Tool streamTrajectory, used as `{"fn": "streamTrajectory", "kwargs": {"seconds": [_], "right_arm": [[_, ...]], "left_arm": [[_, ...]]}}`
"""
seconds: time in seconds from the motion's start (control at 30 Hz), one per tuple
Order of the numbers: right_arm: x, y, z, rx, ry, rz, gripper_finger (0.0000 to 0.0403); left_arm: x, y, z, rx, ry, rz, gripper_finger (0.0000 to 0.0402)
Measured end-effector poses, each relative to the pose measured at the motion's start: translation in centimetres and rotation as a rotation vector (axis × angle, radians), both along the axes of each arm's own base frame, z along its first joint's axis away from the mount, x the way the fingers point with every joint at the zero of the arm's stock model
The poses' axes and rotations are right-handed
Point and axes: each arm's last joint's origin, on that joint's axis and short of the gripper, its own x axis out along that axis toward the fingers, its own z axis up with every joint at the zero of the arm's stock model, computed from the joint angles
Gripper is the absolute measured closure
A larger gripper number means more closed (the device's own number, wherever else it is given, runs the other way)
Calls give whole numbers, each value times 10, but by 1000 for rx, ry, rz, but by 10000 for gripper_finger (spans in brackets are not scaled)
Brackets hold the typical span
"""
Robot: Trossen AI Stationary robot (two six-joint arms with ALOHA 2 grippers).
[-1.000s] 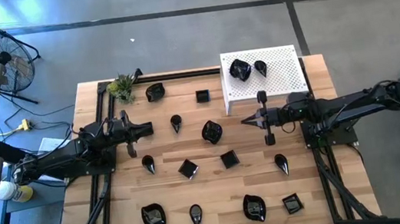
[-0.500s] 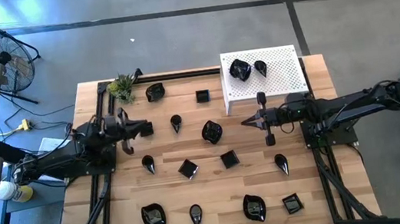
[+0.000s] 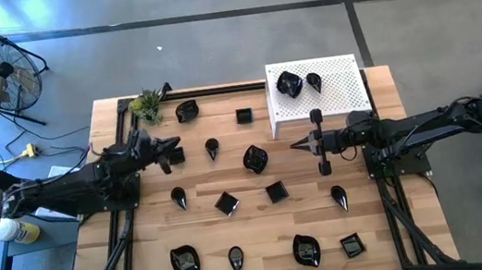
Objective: Pick & Place Mini shaped plates
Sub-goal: Put the black square plate on the shelf
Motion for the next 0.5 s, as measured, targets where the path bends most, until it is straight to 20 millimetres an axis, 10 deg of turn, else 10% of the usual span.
{"fn": "streamTrajectory", "kwargs": {"seconds": [0.5], "right_arm": [[0, -1, 0, 8, 5, -28, 402]], "left_arm": [[16, 7, 16, -484, 410, 351, 275]]}}
